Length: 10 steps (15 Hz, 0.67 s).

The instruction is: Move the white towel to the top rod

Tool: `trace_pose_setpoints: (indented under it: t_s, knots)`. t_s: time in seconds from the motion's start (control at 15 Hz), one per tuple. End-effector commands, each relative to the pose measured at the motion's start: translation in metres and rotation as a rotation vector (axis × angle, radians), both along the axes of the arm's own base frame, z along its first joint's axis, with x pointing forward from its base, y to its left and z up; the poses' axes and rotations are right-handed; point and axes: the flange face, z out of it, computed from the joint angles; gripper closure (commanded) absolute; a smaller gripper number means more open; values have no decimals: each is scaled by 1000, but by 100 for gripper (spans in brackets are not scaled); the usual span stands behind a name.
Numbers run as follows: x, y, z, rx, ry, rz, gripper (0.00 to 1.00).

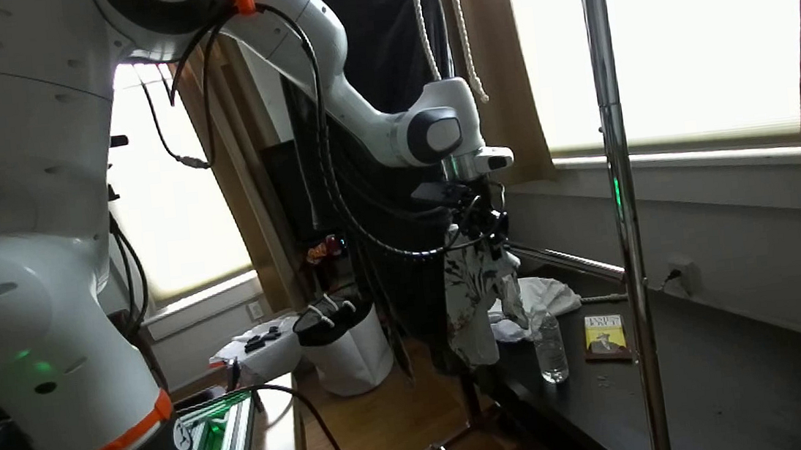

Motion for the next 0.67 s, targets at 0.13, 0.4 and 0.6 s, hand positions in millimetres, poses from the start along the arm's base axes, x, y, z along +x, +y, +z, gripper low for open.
trace_pose_setpoints:
  t_s: [0.13, 0.4, 0.6]
  knots:
    - [8, 11, -12, 13, -33, 23, 94]
    - [4, 7, -1, 7, -67, 4, 100]
    - [-8, 2, 22, 35, -144, 6, 99]
